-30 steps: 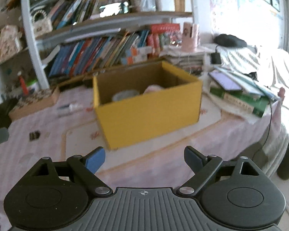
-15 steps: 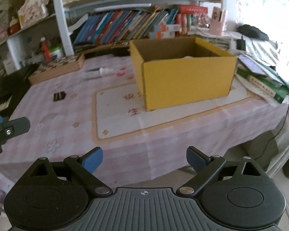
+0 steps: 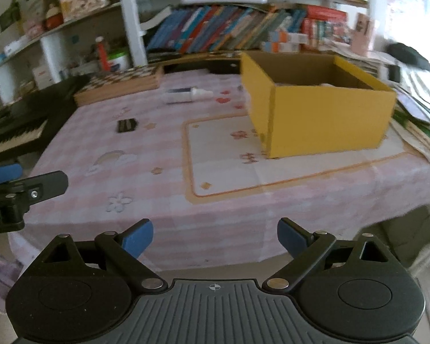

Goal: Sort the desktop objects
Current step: 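Withdraw both tools from the yellow box back over the table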

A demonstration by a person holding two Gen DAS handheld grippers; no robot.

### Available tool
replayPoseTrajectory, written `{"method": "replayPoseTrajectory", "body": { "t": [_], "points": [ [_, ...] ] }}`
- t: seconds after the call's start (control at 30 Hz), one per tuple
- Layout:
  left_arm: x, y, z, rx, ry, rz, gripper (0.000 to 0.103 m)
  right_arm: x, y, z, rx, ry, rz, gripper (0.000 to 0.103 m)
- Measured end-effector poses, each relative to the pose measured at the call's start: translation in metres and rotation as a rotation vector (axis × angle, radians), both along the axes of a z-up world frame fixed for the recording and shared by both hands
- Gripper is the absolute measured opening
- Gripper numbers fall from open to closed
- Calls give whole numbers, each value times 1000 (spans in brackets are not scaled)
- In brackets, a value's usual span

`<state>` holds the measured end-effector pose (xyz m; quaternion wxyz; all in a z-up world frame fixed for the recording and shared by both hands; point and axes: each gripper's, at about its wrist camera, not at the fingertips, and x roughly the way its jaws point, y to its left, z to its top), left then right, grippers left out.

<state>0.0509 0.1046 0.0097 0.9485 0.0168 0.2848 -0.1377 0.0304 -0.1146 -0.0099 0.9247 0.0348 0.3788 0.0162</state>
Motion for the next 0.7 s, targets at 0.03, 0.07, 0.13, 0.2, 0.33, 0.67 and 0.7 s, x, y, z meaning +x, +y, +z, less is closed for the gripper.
{"method": "replayPoseTrajectory", "body": {
  "t": [0.03, 0.07, 0.13, 0.2, 0.33, 0.67, 0.7],
  "points": [
    [0, 4, 0, -2, 2, 11, 103, 2, 5, 0, -2, 1, 20, 96],
    [0, 8, 0, -5, 3, 24, 103, 5, 10, 1, -4, 4, 43, 95],
    [1, 15, 1, -8, 3, 49, 103, 10, 21, 1, -9, 7, 83, 96],
    [2, 23, 2, -10, -4, 75, 103, 15, 30, 1, -13, 7, 118, 96],
    [3, 36, 5, -13, -14, 128, 103, 26, 45, 1, -14, 5, 175, 95],
    [19, 51, 1, -11, 9, 220, 103, 52, 67, -3, -10, 17, 277, 96],
    [21, 51, 1, -9, 12, 224, 103, 56, 67, -4, -8, 18, 282, 95]
  ]
}}
